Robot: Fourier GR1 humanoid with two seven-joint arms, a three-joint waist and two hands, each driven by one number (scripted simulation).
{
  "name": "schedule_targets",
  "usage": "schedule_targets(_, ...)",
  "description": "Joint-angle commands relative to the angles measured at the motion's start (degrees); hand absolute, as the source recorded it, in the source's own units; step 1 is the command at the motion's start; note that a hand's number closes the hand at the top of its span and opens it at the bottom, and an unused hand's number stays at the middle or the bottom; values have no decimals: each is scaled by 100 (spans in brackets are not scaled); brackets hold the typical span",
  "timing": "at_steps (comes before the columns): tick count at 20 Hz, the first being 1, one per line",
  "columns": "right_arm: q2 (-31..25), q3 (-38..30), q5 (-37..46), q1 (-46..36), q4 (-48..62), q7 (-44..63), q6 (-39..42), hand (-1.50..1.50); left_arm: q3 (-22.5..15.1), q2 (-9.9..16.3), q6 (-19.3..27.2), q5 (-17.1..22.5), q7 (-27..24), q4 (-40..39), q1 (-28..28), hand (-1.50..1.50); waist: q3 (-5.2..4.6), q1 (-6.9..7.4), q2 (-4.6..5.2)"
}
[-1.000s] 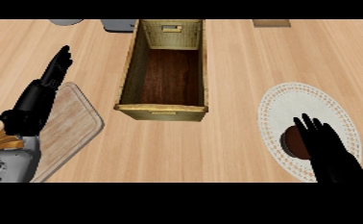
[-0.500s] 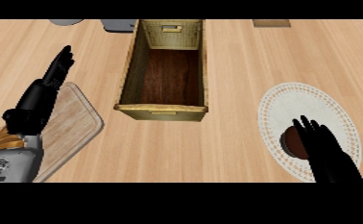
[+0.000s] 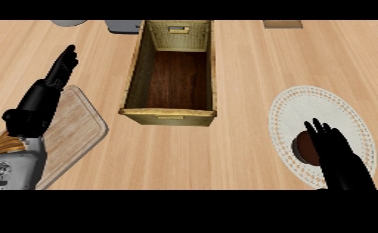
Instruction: Pick the cupcake from the placemat and place it in the basket
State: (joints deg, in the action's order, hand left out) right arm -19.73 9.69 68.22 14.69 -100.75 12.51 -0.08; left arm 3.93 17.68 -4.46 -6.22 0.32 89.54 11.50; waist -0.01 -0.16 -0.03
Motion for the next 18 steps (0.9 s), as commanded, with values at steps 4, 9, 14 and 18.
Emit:
schedule_targets(4,356,-182,-233,-125,821,-564,-588,150,148,8,-151,-13,301,22,277,0,4,-2,2)
schedule_targets(9,267,-144,228,-667,1019,-490,-302,150,17,-261,92,-372,-139,-297,164,0,1,5,6)
schedule_targets(14,168,-362,405,-1094,1433,-732,-607,150,79,-265,-104,-151,213,331,-125,0,3,39,1)
schedule_targets(18,-345,-804,-299,-2290,1877,-878,1077,150,2,-330,-29,-298,-43,-141,191,0,-1,111,29)
